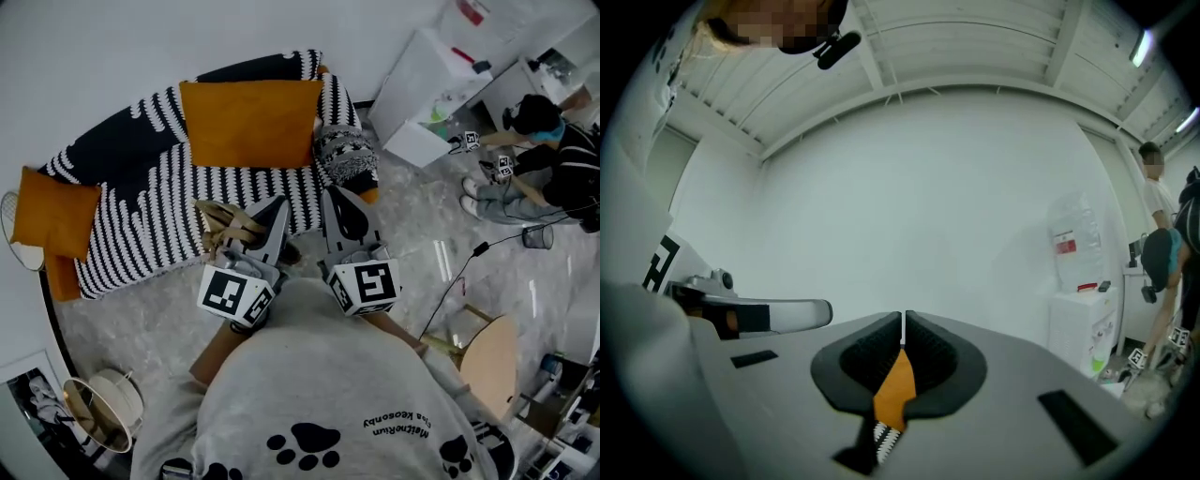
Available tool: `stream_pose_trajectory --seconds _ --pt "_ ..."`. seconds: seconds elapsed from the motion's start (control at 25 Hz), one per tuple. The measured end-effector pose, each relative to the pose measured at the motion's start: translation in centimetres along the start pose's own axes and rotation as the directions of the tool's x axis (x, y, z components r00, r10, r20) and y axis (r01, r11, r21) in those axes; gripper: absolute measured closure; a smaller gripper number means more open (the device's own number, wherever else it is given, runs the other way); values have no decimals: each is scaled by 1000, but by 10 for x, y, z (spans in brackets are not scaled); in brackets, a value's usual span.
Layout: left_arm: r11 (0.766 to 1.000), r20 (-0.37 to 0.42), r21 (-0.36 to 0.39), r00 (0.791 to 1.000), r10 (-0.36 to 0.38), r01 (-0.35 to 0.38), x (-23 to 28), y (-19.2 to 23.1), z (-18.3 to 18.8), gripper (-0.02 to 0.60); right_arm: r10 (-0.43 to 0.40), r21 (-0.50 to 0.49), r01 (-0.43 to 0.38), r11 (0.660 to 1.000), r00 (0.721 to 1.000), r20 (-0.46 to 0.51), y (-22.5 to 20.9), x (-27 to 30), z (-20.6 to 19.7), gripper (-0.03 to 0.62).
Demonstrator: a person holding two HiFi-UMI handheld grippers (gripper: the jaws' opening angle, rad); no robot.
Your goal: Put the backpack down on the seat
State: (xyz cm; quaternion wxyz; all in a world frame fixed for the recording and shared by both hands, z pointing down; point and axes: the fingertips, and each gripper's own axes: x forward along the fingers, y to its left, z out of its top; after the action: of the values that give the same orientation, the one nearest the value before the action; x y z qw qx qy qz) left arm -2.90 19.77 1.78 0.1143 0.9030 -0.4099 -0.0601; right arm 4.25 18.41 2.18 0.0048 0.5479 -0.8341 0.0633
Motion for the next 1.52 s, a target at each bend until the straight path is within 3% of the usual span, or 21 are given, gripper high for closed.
stream_pose_trajectory --seconds 0.52,0.84,1.52 --pt "996 -36 -60 997 -74 72 23 29 -12 563 -77 -14 76 997 996 -51 -16 28 -12 556" --pt "990 -67 -126 995 -71 63 26 42 -24 563 0 -16 -1 1000 996 -92 -8 48 -21 556" --pt "991 -130 -126 989 -70 53 60 70 -43 563 148 -36 -159 987 967 -206 -11 93 -56 556"
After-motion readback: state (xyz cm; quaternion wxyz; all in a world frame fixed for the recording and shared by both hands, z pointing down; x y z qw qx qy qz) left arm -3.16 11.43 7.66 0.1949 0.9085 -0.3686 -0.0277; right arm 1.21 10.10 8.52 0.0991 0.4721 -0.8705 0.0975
